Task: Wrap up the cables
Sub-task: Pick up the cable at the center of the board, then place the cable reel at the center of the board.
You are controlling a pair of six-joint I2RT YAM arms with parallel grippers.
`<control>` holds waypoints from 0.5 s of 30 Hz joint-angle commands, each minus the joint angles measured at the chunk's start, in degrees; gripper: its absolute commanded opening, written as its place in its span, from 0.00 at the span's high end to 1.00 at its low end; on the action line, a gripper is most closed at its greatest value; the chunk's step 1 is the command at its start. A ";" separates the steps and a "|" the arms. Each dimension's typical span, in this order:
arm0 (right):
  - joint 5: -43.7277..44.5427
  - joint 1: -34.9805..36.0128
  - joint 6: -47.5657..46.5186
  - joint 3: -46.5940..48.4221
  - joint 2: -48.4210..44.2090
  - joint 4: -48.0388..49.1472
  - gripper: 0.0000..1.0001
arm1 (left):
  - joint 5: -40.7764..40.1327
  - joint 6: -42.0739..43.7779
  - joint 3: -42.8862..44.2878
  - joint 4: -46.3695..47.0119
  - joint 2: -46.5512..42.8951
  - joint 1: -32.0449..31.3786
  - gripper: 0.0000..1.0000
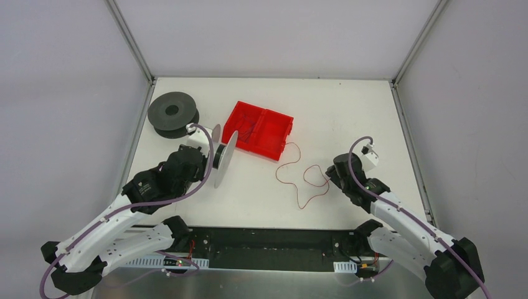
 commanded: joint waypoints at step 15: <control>1.83 0.28 -4.69 -9.02 2.74 18.37 0.55 | 0.96 -0.12 0.88 4.28 0.66 0.20 1.00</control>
